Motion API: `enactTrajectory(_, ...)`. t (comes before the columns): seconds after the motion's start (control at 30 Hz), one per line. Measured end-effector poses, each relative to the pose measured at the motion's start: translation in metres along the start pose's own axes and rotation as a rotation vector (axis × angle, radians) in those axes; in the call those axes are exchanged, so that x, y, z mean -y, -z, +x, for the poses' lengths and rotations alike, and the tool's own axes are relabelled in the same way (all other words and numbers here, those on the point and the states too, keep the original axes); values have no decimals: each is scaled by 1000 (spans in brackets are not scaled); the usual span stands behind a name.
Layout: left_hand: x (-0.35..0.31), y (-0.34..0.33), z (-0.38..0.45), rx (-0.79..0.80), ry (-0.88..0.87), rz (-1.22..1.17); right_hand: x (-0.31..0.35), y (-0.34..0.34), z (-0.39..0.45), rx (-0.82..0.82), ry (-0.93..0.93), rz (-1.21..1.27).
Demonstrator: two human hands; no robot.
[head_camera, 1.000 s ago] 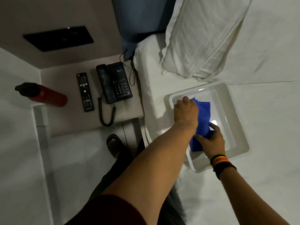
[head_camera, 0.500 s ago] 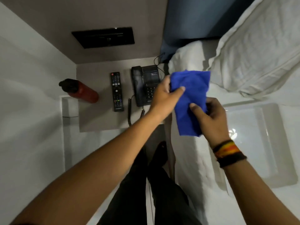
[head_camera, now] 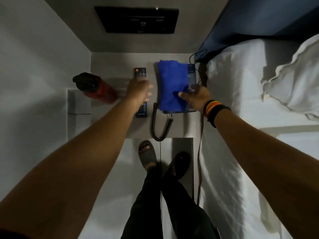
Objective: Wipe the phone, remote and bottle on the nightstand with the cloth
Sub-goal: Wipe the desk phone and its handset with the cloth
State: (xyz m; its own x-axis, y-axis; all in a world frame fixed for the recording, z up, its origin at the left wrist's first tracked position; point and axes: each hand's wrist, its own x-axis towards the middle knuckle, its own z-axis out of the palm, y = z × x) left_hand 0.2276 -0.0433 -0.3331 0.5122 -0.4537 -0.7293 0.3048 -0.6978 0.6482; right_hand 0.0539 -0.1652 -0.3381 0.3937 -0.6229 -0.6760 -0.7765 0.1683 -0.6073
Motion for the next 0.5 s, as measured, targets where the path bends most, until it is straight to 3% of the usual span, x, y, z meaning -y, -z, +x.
enactTrajectory(0.13, 49, -12, 18, -57, 61, 19, -9, -16, 17, -291, 363, -378)
enactTrajectory(0.23, 55, -27, 36, -49, -17, 82, 8, -40, 42, -324, 592, -559)
enactTrajectory(0.33, 53, -36, 57, -78, -73, 159, 14, -70, 70, -257, 554, -714)
enactTrajectory(0.5, 51, -42, 75, -43, -188, 263, -12, -92, 91, -436, 622, -625)
